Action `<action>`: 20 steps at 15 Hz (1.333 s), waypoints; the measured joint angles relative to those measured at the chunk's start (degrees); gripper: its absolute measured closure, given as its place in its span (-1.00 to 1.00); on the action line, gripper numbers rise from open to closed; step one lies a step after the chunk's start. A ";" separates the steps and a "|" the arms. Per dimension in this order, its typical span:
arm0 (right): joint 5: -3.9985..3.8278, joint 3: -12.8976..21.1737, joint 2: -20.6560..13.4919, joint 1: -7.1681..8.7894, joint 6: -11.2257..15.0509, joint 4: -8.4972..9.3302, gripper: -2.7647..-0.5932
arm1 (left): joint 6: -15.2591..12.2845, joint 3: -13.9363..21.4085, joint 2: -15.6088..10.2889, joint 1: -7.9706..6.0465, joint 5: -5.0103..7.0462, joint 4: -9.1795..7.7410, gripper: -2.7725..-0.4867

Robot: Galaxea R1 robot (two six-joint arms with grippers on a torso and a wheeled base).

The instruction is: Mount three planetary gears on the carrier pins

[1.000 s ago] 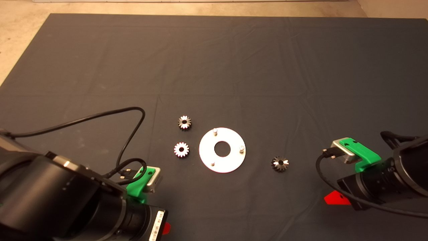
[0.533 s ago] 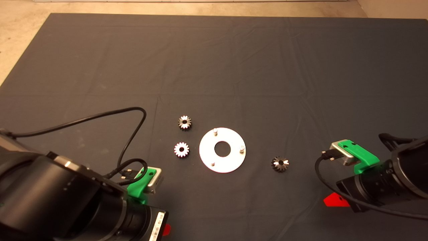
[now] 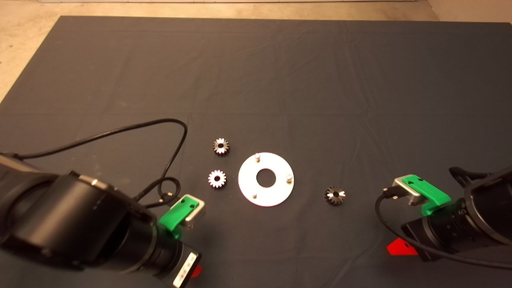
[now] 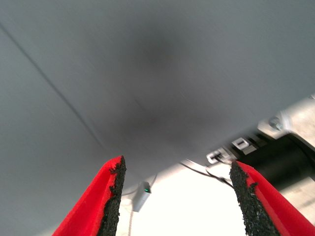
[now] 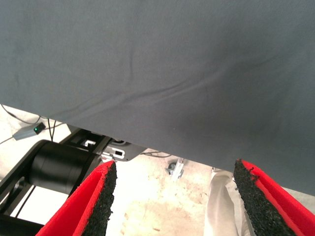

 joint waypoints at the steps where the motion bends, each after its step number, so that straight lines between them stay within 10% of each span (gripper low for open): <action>1: 0.02 0.00 0.00 -0.04 0.00 -0.02 -0.07 | 2.25 -3.52 0.94 0.00 0.00 0.02 0.15; 7: -0.06 -0.02 -0.05 -0.39 0.00 -0.13 -0.07 | 12.13 -14.52 6.61 -0.49 -0.09 0.35 0.15; 20: -0.08 -0.04 -0.09 -1.30 0.00 -0.18 -0.07 | 17.55 -21.55 9.97 -2.67 -0.02 1.76 0.15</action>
